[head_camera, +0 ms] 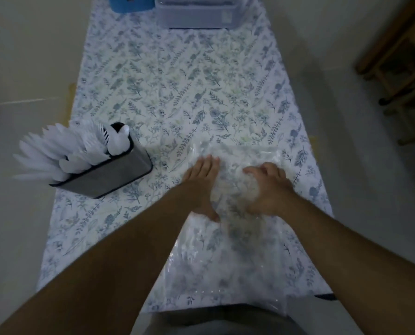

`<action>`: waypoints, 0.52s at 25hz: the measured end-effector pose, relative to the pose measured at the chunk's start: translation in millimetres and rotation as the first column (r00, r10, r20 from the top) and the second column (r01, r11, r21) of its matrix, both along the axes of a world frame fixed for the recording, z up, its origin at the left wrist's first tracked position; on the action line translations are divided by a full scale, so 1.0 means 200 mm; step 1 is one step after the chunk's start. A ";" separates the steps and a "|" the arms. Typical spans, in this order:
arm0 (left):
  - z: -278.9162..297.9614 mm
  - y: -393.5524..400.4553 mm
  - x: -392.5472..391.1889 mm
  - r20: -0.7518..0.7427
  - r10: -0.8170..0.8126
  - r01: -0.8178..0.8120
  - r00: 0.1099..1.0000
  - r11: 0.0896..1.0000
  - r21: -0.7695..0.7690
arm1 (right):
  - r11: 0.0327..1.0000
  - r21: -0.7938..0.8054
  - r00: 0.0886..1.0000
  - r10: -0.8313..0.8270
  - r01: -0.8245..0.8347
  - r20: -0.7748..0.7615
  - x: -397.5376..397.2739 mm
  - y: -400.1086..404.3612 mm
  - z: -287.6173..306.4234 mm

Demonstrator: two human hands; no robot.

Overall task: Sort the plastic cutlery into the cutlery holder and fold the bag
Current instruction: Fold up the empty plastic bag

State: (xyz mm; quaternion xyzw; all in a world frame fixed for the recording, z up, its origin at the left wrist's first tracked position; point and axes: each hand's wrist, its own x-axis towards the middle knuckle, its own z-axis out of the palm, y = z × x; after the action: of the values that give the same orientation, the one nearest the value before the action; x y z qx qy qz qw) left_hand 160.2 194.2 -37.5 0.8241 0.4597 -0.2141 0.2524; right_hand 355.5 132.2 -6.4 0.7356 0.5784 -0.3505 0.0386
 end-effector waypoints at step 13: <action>-0.02 -0.19 -0.13 0.348 0.931 -0.812 -0.111 0.117 -0.571 | 0.378 -0.443 -0.027 -0.736 0.813 -0.677 0.07 -0.31 -0.08</action>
State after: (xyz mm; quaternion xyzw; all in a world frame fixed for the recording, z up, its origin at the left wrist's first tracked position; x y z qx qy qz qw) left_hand 134.6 156.9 -42.5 0.2950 0.7410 0.2725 0.5381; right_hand 368.5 70.8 -22.3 0.6772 0.0261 -0.5733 -0.4606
